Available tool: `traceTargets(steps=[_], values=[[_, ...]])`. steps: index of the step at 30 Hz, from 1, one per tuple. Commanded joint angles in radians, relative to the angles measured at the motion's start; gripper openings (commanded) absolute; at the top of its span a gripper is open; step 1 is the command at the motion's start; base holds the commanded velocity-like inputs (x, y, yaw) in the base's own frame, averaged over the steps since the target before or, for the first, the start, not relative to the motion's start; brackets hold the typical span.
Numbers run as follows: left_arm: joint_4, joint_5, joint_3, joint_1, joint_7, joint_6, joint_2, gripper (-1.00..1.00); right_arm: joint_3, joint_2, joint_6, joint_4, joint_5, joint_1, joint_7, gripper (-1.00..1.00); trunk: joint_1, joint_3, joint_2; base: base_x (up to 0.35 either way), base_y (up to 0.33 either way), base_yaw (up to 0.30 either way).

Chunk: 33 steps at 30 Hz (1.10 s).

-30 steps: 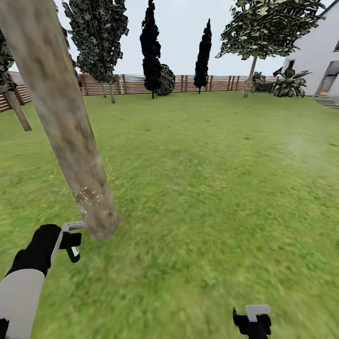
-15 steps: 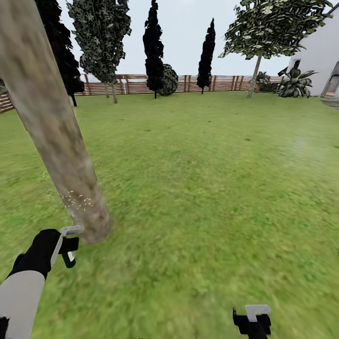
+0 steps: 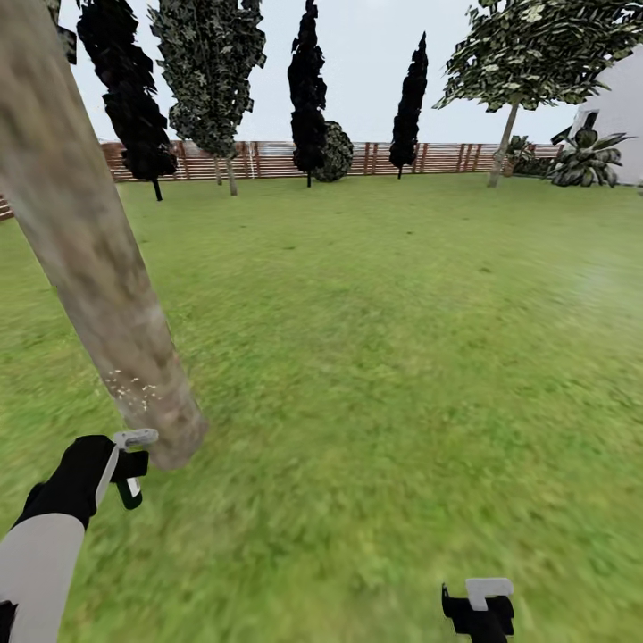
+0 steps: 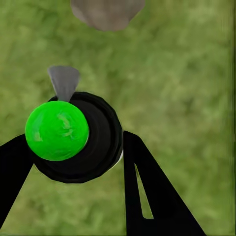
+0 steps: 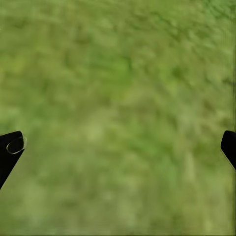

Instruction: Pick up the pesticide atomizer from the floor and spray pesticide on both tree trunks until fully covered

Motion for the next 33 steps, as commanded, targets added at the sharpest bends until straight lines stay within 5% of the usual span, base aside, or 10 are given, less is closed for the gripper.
traceTargets(steps=[1, 14, 33], values=[[0.007, 0.001, 0.001, 0.0, 0.0, 0.0, 0.002, -1.0, 0.0, 0.0, 0.0, 0.0, 0.0, 0.0, 0.0, 1.0, 0.0, 0.0, 0.0, 0.231, -0.2, 0.143], [-0.001, 0.003, 0.0, 0.021, 0.073, -0.002, -0.004, -1.0, 0.0, 0.0, -0.001, 0.0, 0.0, 0.0, 0.0, 1.0, 0.0, 0.0, 0.0, 0.065, -0.054, 0.267], [-0.012, 0.001, -0.005, 0.02, 0.076, -0.001, -0.014, -1.0, 0.0, 0.0, -0.002, 0.0, 0.0, 0.0, -0.003, 1.0, 0.0, 0.0, 0.0, 0.161, -0.222, 0.02]])
